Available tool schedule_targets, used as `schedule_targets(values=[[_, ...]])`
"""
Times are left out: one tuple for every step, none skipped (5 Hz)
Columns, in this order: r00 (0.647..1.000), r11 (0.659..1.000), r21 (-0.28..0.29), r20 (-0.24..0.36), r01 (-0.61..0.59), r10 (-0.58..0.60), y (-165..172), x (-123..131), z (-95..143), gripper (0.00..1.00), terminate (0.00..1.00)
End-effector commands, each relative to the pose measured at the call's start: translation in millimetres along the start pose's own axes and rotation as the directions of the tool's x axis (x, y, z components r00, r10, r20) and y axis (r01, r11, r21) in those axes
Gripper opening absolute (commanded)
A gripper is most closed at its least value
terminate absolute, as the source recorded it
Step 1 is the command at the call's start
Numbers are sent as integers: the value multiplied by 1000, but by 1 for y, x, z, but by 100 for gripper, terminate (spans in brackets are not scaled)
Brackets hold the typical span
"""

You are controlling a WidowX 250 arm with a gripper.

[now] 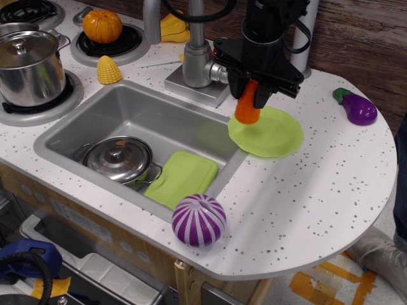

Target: Put carrot on plate

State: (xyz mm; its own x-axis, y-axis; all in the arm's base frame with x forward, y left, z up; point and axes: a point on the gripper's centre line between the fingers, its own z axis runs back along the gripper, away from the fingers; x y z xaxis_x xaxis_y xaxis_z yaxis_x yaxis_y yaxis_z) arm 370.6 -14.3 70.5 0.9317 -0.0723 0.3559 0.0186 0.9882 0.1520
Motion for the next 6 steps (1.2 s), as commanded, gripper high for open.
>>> schedule_targets(values=[[997, 999, -44, 72, -15, 18, 2, 18, -7, 0, 0], [996, 998, -56, 86, -27, 31, -8, 18, -13, 0, 0], [995, 996, -82, 95, -18, 25, -9, 17, -21, 100, 0], [996, 996, -89, 88, -23, 31, -10, 15, -19, 100, 0], [996, 997, -79, 86, -20, 27, -13, 14, -16, 100, 0], [996, 997, -79, 86, -20, 27, -13, 14, -16, 100, 100]])
